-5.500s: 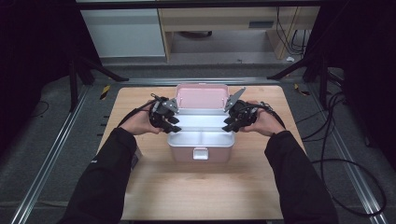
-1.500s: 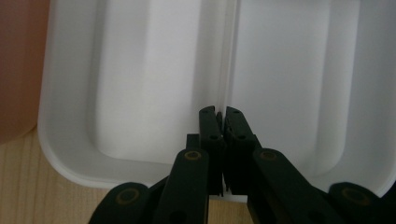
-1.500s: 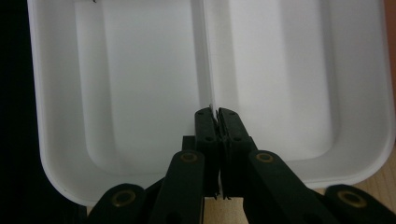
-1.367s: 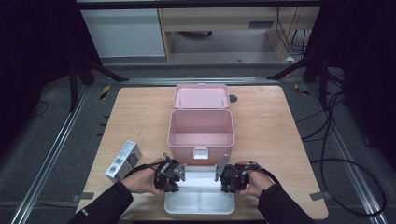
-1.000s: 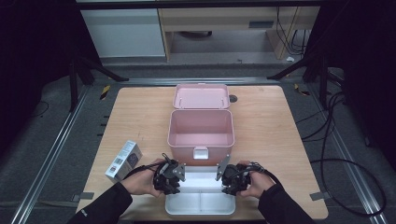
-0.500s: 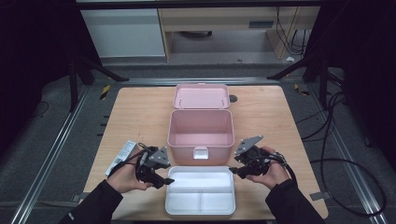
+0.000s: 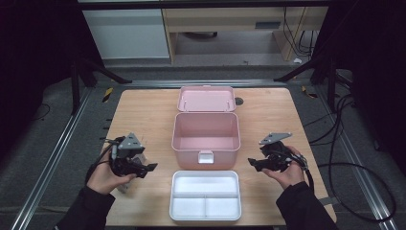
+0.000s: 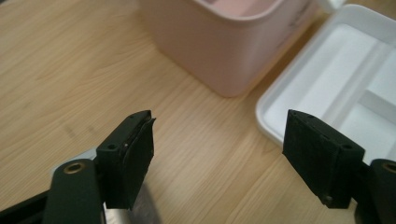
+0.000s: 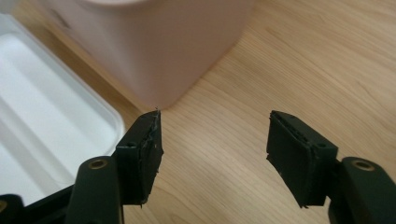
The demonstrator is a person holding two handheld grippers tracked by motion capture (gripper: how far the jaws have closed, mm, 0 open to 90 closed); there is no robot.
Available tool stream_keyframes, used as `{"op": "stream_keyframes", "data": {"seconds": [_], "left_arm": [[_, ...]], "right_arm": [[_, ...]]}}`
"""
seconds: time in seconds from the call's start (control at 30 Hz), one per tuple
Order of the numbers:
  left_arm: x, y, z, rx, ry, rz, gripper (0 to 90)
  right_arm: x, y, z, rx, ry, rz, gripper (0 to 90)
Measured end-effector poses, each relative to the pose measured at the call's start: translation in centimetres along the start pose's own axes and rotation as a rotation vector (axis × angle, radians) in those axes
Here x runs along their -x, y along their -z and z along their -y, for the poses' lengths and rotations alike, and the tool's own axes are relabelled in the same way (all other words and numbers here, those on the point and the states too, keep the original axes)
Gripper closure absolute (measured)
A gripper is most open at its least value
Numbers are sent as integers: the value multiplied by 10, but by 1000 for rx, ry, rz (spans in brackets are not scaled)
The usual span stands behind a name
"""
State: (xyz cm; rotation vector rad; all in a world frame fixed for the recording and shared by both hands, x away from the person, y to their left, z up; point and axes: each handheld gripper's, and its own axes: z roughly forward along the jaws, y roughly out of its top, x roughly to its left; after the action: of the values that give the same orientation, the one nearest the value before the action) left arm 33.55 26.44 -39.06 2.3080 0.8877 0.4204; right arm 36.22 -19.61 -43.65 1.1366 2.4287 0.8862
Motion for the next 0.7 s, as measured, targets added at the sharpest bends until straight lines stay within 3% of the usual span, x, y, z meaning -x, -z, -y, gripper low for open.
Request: {"op": "stream_keyframes", "data": {"seconds": [0.07,0.23,0.33,0.7], "left_arm": [[-8,6,7,-4,33,-45,238],[-20,11,16,-17,93,-69,224],[-27,11,21,-50,119,-119,224],[-40,-8,38,-120,184,-126,226]], "right_arm": [[4,-1,3,-7,-28,22,331],[9,-2,8,-13,-49,70,305],[10,-4,9,-13,-54,67,298],[16,-5,13,-29,-73,90,281]]}}
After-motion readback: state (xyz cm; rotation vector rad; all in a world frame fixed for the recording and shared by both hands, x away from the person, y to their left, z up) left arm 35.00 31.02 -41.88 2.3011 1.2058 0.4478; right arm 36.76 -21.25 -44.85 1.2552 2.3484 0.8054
